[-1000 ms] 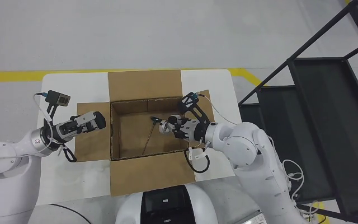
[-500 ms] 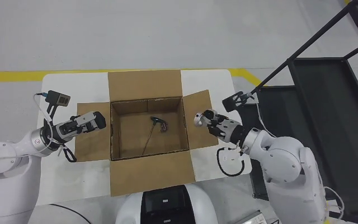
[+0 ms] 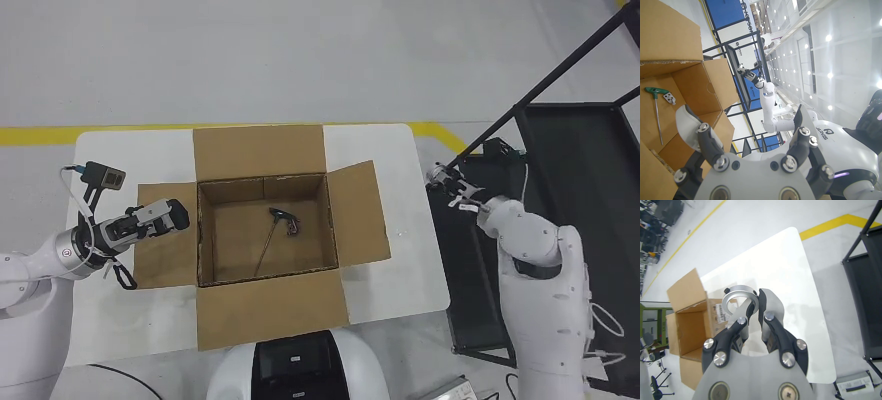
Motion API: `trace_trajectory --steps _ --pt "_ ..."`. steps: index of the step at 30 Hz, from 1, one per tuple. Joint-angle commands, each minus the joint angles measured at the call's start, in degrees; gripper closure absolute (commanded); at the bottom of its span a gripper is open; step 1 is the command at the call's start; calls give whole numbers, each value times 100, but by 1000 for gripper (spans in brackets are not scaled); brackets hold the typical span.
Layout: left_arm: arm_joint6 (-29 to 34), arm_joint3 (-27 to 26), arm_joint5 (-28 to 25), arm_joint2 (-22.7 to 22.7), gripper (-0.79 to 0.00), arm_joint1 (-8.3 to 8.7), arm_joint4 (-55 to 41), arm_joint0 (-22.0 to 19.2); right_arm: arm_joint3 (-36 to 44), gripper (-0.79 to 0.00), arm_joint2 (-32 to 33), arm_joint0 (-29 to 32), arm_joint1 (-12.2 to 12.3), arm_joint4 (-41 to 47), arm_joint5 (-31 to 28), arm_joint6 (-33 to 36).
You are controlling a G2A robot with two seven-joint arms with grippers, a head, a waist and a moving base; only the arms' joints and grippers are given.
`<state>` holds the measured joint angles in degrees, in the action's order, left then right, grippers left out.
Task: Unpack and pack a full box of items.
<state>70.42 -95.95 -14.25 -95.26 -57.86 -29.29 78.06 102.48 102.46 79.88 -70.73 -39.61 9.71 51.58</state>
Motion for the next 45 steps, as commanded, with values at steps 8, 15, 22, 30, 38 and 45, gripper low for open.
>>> trace_trajectory --steps 8,15,22,30,38,45 --pt "0 0 0 0 -785 0 0 0 -2109 0 -770 -1351 63 -836 236 453" --pt "0 0 0 0 -785 0 0 0 -3409 0 -1362 -2081 52 -1497 376 392" --pt "0 0 0 0 -785 0 0 0 -4610 0 -1946 -2725 -35 -1964 597 127" --pt "0 0 0 0 -785 0 0 0 -5457 0 -2334 -3199 -152 -1847 460 -18" --pt "0 0 0 0 -785 0 0 0 -5845 -320 -2615 -3354 -245 -1789 446 -131" --pt "0 0 0 0 -785 0 0 0 -5723 -785 -2579 -3317 -233 -1755 486 -318"
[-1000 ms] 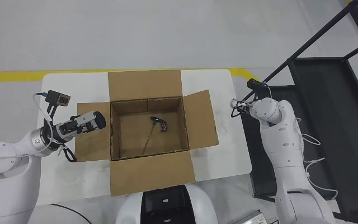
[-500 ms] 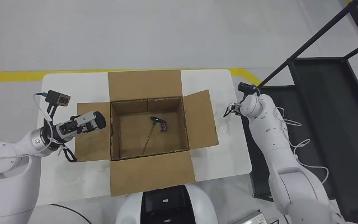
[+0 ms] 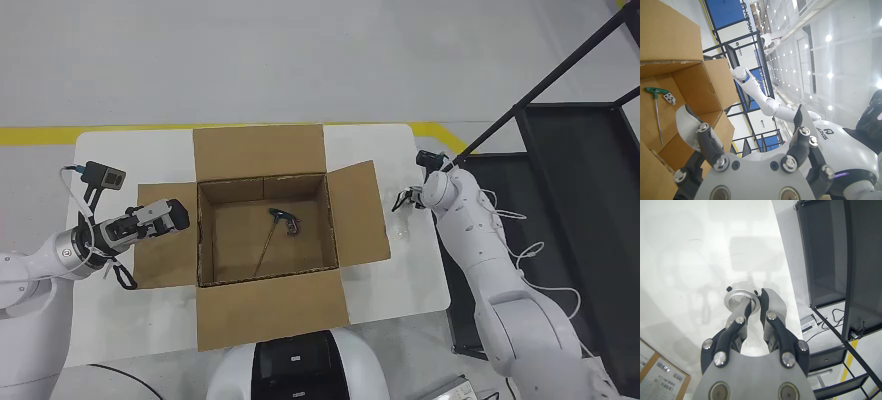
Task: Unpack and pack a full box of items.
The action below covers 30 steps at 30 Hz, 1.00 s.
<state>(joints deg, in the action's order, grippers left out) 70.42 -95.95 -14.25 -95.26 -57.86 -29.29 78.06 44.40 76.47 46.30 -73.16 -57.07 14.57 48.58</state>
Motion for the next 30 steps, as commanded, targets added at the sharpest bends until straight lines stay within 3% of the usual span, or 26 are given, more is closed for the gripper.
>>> trace_trajectory --steps 1,6,11,15,18,25,30 --pt "0 0 0 0 -785 0 0 0 209 -785 60 103 27 -2 5 -14" --pt "0 0 0 0 -785 0 0 0 1448 -785 501 772 176 -12 101 -12" --pt "0 0 0 0 -785 0 0 0 3799 -785 1437 2103 336 453 121 17" --pt "0 0 0 0 -785 0 0 0 5618 -785 1995 3167 365 1204 -191 -68" --pt "0 0 0 0 -785 0 0 0 6625 -785 2195 3747 373 1785 -770 -81" --pt "0 0 0 0 -785 0 0 0 8273 -785 1911 4564 415 1401 -1722 -167" --pt "0 0 0 0 -785 0 0 0 8643 -785 1017 4480 432 721 -1857 272"
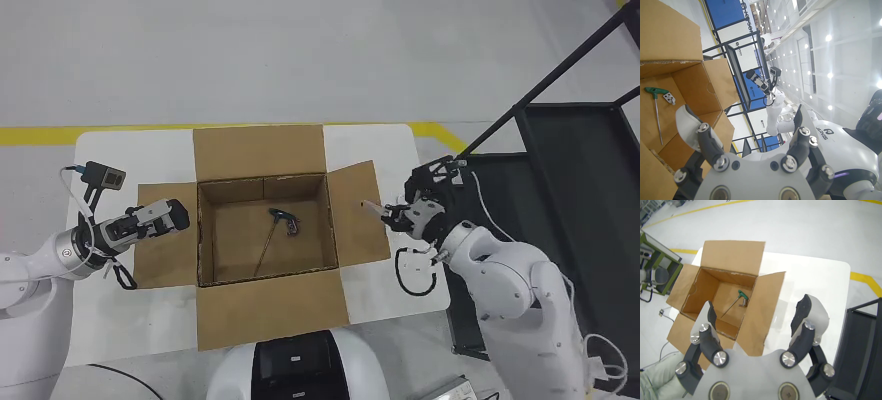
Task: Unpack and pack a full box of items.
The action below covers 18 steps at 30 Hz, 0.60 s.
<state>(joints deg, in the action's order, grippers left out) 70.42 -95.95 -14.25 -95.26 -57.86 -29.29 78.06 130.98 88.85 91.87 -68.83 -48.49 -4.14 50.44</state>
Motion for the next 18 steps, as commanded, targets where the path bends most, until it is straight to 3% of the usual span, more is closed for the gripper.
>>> trace_trajectory --steps 1,8,18 --pt "0 0 0 0 -785 0 0 0 -62 -785 -463 -190 -2 -335 20 193" --pt "0 0 0 0 -785 0 0 0 -1064 -785 -2134 -1486 -174 -508 801 636" --pt "0 0 0 0 -785 0 0 0 -2599 -785 -3349 -2849 -488 -633 2378 1157"
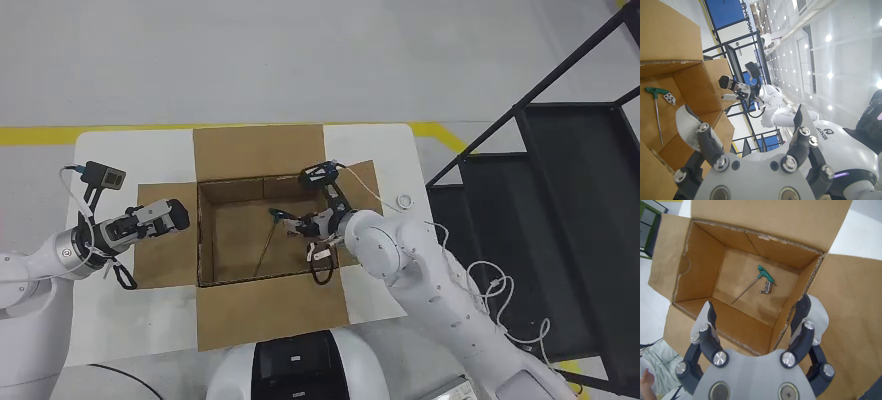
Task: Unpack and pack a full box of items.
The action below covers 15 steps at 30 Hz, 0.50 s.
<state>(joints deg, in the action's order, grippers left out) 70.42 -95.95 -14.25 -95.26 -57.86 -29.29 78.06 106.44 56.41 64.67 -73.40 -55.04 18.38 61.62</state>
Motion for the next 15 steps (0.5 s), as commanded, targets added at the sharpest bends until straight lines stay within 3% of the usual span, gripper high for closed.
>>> trace_trajectory --steps 1,15 --pt "0 0 0 0 -785 0 0 0 -272 -785 -184 -214 -69 107 269 17" --pt "0 0 0 0 -785 0 0 0 -387 -785 -266 -297 -102 144 356 2"
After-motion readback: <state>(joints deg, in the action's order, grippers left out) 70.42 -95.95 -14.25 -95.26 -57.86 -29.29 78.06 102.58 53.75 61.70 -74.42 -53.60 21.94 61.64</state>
